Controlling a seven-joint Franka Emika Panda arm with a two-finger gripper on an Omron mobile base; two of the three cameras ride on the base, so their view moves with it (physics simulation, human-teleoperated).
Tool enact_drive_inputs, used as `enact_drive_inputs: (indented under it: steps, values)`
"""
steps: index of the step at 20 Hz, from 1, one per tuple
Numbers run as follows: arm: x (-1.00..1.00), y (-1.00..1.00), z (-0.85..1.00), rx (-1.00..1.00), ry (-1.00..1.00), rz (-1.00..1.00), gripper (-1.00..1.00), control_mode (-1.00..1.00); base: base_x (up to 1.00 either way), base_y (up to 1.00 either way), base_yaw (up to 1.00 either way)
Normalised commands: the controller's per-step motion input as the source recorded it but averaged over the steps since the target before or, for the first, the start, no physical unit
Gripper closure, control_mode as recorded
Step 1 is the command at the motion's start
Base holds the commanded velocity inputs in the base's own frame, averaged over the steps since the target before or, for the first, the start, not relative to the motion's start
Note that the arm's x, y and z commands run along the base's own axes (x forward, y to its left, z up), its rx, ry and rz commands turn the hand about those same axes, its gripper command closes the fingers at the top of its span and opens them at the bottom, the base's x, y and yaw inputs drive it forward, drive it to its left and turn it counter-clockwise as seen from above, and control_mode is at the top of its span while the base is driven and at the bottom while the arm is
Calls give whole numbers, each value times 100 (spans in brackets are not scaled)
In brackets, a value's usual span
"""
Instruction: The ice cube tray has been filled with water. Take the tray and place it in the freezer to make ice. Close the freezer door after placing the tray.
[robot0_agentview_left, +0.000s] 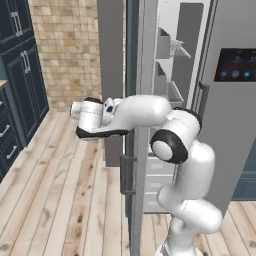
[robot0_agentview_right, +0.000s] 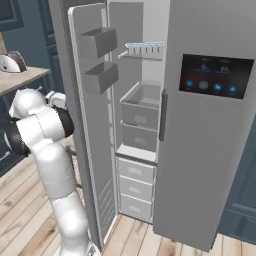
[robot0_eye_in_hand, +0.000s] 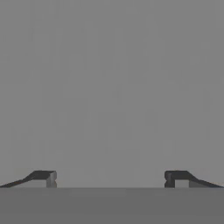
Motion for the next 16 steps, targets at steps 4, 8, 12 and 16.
enact_drive_inputs:
  steps: [4,8,12,16]
  values:
    - [6,-65,-31,-17,4,-37,-100,-100,0,0,0]
    - [0,-95,-30,-17,0,-44,-100,-100,0,0,0]
    - [-1,-99,-12,-14,0,-42,-100,-100,0,0,0]
    - [3,-100,1,-4,3,-29,-100,-100,0,0,0]
